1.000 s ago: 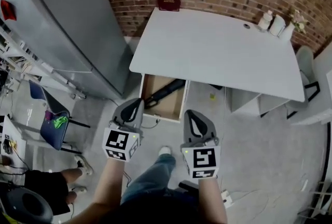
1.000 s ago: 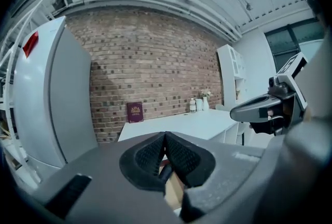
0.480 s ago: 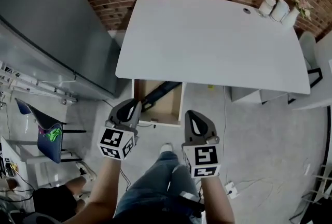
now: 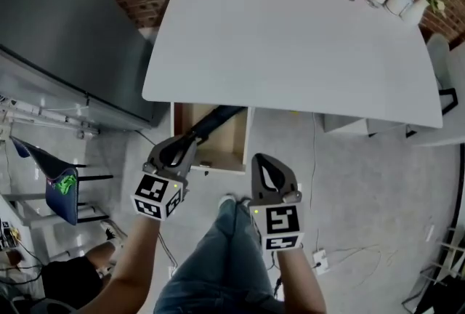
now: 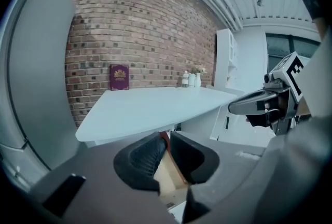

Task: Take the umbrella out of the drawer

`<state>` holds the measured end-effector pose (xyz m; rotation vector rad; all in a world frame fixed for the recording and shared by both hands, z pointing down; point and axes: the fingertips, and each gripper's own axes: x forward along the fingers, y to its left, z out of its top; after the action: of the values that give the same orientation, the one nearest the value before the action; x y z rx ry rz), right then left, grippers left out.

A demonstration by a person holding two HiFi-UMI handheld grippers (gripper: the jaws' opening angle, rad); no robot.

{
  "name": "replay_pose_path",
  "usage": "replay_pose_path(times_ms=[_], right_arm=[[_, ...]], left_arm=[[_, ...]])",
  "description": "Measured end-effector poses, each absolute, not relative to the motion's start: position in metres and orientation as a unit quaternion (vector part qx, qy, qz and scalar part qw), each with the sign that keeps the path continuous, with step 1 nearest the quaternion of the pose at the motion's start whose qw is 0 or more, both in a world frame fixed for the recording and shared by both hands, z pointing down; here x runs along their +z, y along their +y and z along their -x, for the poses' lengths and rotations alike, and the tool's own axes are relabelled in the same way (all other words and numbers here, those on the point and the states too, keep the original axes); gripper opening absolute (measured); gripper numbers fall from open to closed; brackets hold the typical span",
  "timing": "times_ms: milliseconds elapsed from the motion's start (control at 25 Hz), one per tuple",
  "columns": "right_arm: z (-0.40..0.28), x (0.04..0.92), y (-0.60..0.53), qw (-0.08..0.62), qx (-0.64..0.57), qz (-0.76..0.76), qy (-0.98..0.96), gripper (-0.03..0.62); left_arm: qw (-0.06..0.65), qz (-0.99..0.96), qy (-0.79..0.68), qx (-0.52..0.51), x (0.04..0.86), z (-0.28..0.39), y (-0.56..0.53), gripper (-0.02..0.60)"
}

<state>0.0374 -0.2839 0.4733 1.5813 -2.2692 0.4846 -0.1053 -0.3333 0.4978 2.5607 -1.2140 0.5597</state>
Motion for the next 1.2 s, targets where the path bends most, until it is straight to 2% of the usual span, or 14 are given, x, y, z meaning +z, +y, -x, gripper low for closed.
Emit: replay_pose_path(times_ms=[240, 560, 960, 1040, 1200], right_arm=[[-0.046, 0.518, -0.291, 0.174, 0.161, -0.55, -0.801, -0.008], [-0.057, 0.575, -0.293, 0.168, 0.178, -0.561, -0.791, -0.008], [-0.057, 0.633, -0.287, 0.175, 0.212, -0.547, -0.791, -0.008], [-0.058, 0.643, -0.286, 0.177, 0.22, -0.546, -0.789, -0.008], [-0.059, 0.655, -0.288, 0.174, 0.238, -0.549, -0.782, -0.008]], left_arm=[[0.107, -0.88, -0.403, 0.226, 0.544, 0.094, -0.346, 0.063], [0.127, -0.874, -0.383, 0.272, 0.62, 0.089, -0.369, 0.066], [0.142, -0.86, -0.341, 0.352, 0.705, 0.072, -0.392, 0.167], [0.128, -0.855, -0.336, 0.375, 0.72, 0.071, -0.4, 0.196], [0.095, -0.84, -0.32, 0.428, 0.75, 0.074, -0.412, 0.206]])
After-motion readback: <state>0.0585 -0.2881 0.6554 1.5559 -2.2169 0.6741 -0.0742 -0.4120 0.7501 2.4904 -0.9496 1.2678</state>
